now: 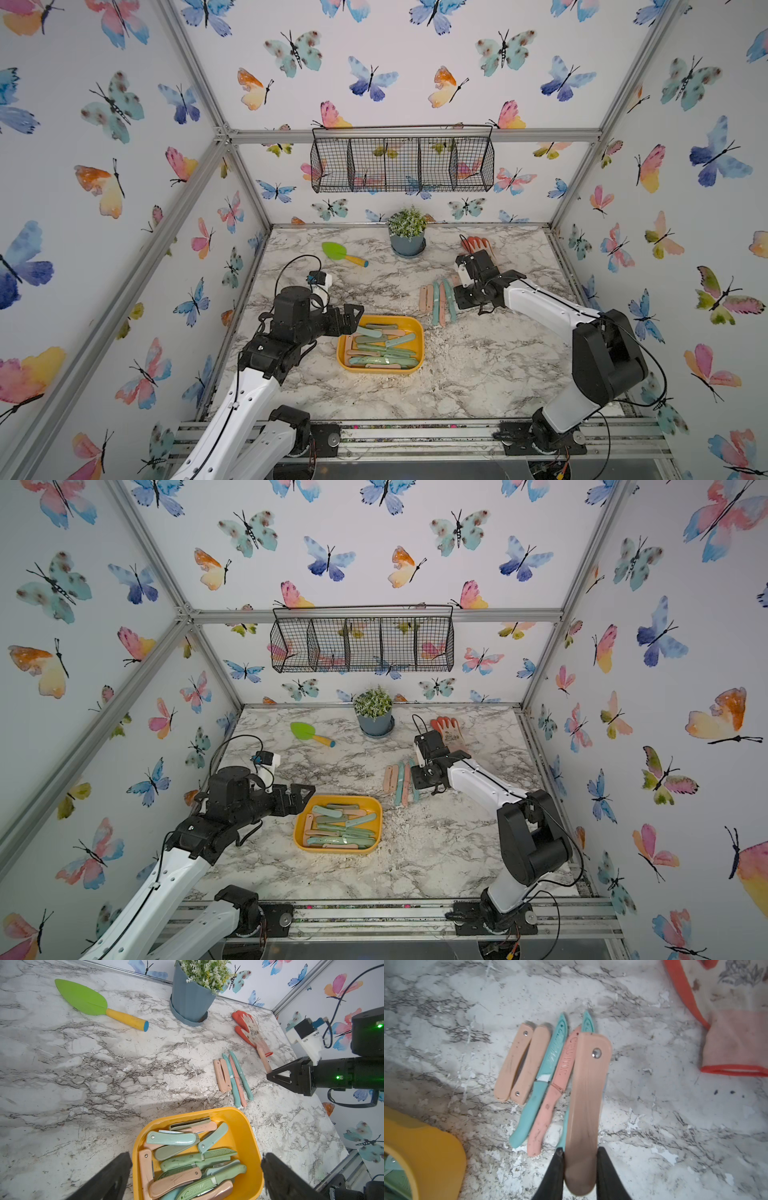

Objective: Take the fruit knife out of the storage box
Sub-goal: Place the fruit knife at the center of the board.

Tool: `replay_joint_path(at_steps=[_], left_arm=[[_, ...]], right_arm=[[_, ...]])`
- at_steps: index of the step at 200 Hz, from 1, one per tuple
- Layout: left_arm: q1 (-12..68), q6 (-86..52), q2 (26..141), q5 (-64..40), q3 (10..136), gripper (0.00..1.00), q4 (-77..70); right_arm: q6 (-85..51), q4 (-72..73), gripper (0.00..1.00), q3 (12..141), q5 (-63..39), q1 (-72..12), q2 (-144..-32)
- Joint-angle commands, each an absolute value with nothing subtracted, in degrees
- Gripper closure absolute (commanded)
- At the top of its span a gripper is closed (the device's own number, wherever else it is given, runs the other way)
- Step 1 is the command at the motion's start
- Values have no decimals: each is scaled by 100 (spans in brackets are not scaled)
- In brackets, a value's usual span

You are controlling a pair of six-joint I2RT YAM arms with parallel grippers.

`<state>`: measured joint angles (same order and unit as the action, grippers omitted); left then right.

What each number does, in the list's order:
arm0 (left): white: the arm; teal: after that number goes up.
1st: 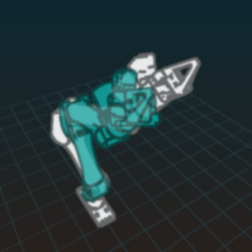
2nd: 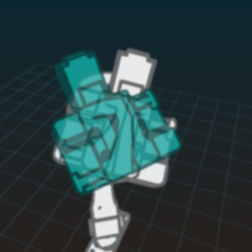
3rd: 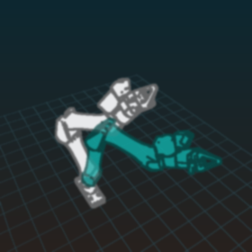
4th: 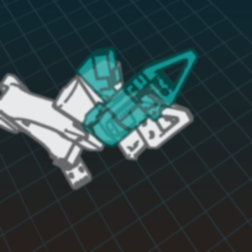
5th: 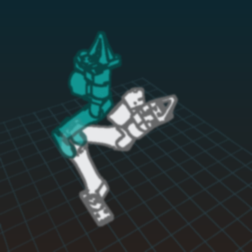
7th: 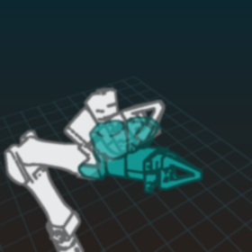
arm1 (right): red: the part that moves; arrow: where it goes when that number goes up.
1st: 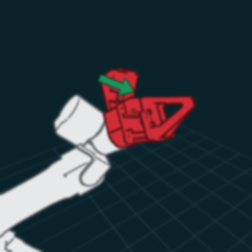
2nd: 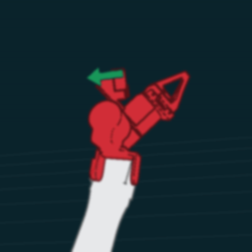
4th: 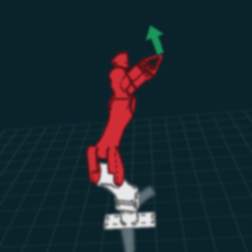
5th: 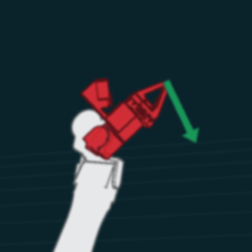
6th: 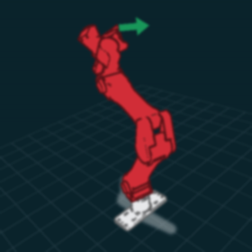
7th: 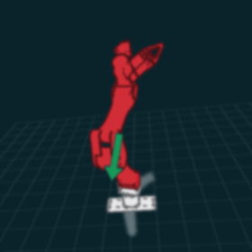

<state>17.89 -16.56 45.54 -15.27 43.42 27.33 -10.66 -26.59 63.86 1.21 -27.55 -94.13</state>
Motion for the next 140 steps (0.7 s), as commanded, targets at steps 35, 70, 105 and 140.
replay_joint_path(at_steps=[35, 70, 105, 140], left_arm=[[1697, -1644, 4518, -1261, 4377, 2, 2729], [1652, -1652, 4486, -1213, 4377, 2, 2726], [1633, -1652, 4474, -1213, 4377, 1, 2736], [1626, -1652, 4436, -1205, 4377, 2, 2728]], right_arm=[[-1163, -2372, 77, 6226, -308, -2499, -9846], [-1117, -2368, 77, 6234, -469, -2369, -10154], [-1099, -2394, 77, 6281, -549, -2341, -10371], [-1117, -2492, 77, 6350, -625, -2336, -10524]])
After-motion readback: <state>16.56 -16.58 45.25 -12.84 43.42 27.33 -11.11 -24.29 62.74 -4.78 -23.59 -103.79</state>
